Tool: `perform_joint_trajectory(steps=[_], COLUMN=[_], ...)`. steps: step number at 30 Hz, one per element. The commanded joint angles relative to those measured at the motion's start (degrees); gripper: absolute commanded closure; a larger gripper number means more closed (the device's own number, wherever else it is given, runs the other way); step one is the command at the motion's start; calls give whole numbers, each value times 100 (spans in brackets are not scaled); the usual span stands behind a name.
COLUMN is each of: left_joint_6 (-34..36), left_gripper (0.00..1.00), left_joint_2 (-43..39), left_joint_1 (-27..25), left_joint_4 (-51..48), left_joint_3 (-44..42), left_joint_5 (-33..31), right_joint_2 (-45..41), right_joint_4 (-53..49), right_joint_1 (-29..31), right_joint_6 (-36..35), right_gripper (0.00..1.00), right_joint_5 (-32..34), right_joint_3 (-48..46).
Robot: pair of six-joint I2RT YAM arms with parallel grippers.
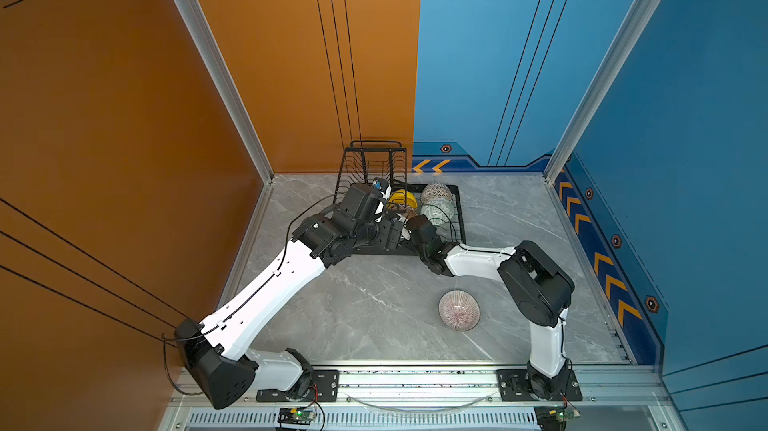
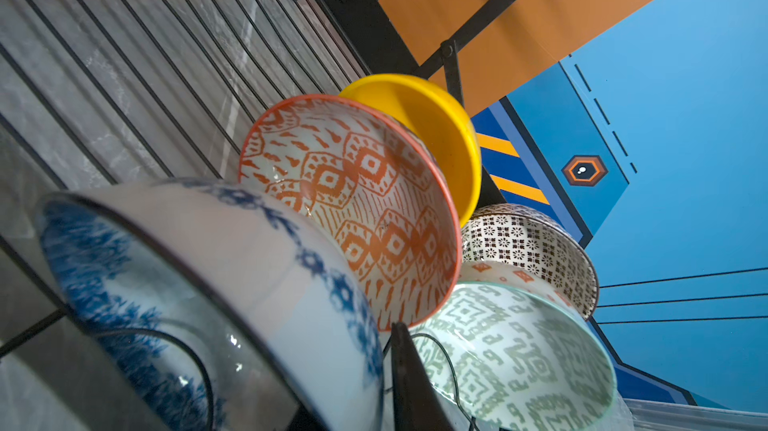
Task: Load the bowls into the dish rack
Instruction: 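Press the blue-and-white bowl upright into the rack slot with the right gripper, then open the right gripper to release the bowl in the rack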
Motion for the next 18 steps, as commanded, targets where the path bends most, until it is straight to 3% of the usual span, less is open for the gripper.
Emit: perform_joint_trajectory(steps=[1, 8, 11, 18], left_joint_6=[-37, -41, -41, -41], left_gripper=[2, 2, 2, 2], left_joint_2=[15, 16, 15, 15], left_joint_1=[-51, -76, -79, -93], left_joint_4=[-61, -47, -39, -12], left_joint_3=[11, 6, 1, 2], left_joint_5=[113, 105, 94, 100], right_joint_2=[-267, -432, -513, -708], right_joint_4=[-171, -221, -350, -435], right_joint_1=[21, 23, 26, 28], right_joint_6=[50, -6, 1, -35], right_gripper=[77, 63, 43, 11], right_joint_5=[-24, 0, -26, -26], right_joint_3=[45, -1, -9, -141])
